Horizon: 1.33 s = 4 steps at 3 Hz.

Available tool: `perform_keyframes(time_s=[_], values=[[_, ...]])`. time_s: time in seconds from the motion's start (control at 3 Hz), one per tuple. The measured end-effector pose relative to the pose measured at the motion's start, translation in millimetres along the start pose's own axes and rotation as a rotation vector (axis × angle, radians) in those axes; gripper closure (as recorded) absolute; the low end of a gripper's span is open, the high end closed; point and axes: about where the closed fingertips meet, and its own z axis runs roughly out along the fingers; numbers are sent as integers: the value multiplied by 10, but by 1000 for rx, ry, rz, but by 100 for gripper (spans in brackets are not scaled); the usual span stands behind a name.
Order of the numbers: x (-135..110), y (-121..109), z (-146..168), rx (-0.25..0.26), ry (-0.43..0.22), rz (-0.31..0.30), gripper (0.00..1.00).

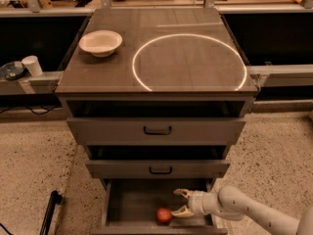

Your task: Pick apple from bottom drawer and place on counter

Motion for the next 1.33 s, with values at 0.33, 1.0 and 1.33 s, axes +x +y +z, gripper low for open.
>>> perform_keyframes(time_s=[0.33,1.0,1.33], values=[[196,-18,229,-6,-18,14,40],[584,27,603,14,-6,51,34],[660,115,724,-9,5,56,35]])
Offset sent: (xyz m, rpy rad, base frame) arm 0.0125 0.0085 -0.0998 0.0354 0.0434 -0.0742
